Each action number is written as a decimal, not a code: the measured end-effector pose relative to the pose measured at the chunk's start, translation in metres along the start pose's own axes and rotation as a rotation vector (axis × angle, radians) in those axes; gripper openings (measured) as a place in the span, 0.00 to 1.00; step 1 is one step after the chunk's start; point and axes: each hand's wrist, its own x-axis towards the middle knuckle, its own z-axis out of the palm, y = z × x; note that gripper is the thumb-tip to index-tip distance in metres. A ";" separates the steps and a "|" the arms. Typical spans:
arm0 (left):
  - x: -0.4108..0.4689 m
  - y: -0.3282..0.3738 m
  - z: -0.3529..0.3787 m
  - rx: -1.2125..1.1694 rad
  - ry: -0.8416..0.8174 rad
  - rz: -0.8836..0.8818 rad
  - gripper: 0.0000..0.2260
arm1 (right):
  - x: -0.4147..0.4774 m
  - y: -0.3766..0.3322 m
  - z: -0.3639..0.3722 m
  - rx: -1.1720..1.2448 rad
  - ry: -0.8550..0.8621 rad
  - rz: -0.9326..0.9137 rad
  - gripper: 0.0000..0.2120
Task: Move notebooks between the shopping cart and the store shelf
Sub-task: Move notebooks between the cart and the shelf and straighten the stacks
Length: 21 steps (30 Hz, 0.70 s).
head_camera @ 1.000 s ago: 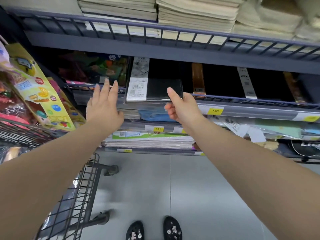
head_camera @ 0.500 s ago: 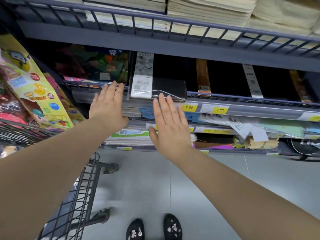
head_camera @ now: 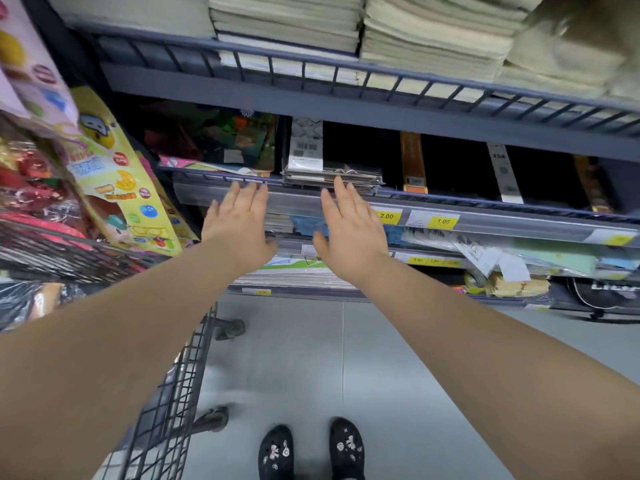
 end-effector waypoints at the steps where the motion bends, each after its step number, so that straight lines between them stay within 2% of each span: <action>1: -0.011 0.000 -0.005 0.025 -0.035 0.008 0.39 | -0.006 -0.002 -0.007 0.011 -0.069 -0.004 0.31; 5: -0.071 -0.009 -0.014 0.076 -0.225 -0.048 0.31 | -0.033 -0.012 -0.031 -0.052 -0.360 -0.038 0.28; 9: -0.137 -0.022 -0.016 -0.036 -0.262 -0.161 0.23 | -0.068 -0.033 -0.045 -0.054 -0.525 -0.101 0.28; 11: -0.168 -0.025 -0.021 -0.046 -0.283 -0.203 0.24 | -0.086 -0.044 -0.047 -0.076 -0.531 -0.125 0.30; 16: -0.240 -0.036 -0.018 -0.050 -0.202 -0.316 0.27 | -0.131 -0.078 -0.050 -0.023 -0.453 -0.191 0.31; 21: -0.301 -0.053 -0.002 -0.148 -0.051 -0.471 0.25 | -0.172 -0.119 -0.038 0.033 -0.380 -0.240 0.33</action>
